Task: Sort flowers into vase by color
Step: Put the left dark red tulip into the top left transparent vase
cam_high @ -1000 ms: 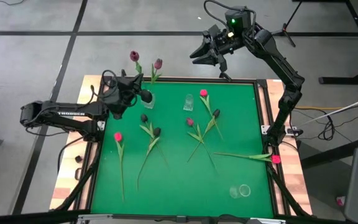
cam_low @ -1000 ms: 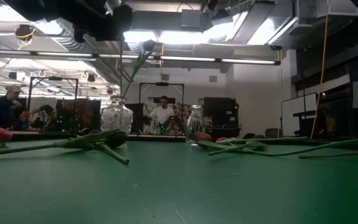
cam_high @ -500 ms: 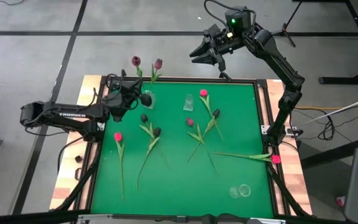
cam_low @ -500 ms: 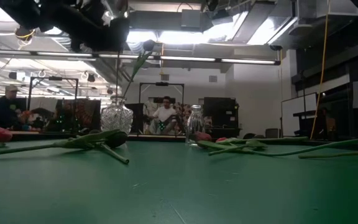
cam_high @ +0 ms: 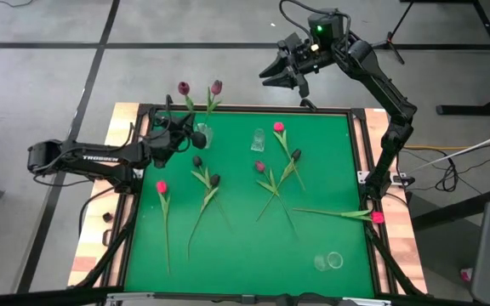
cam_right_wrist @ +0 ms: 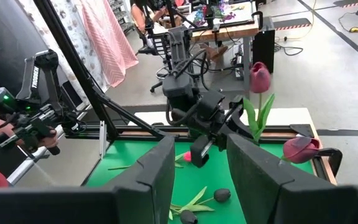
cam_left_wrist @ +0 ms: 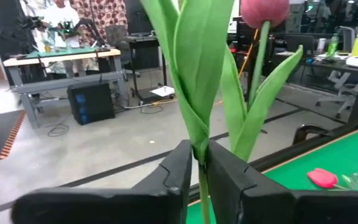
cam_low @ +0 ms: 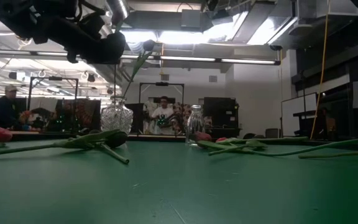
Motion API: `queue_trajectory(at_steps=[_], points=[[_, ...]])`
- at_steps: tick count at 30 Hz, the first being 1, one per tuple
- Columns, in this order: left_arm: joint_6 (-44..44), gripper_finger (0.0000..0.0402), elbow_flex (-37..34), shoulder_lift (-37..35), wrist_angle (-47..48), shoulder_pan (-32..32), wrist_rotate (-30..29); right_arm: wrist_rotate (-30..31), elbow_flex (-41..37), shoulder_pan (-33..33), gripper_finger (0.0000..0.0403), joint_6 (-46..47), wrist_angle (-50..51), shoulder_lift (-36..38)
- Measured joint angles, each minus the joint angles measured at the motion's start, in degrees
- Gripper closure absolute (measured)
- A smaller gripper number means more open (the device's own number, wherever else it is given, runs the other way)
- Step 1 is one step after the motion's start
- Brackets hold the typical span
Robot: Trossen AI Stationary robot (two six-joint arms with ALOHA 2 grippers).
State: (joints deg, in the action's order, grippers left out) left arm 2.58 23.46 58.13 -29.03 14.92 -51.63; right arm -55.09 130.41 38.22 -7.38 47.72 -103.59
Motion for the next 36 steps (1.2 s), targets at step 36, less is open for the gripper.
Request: queue_trajectory(at_steps=[36], points=[[-0.2,0.0308,0.0,-0.1,4.1,-2.1,-8.5,-1.0,0.0,0.0,0.0255,-0.6,0.2,0.0]])
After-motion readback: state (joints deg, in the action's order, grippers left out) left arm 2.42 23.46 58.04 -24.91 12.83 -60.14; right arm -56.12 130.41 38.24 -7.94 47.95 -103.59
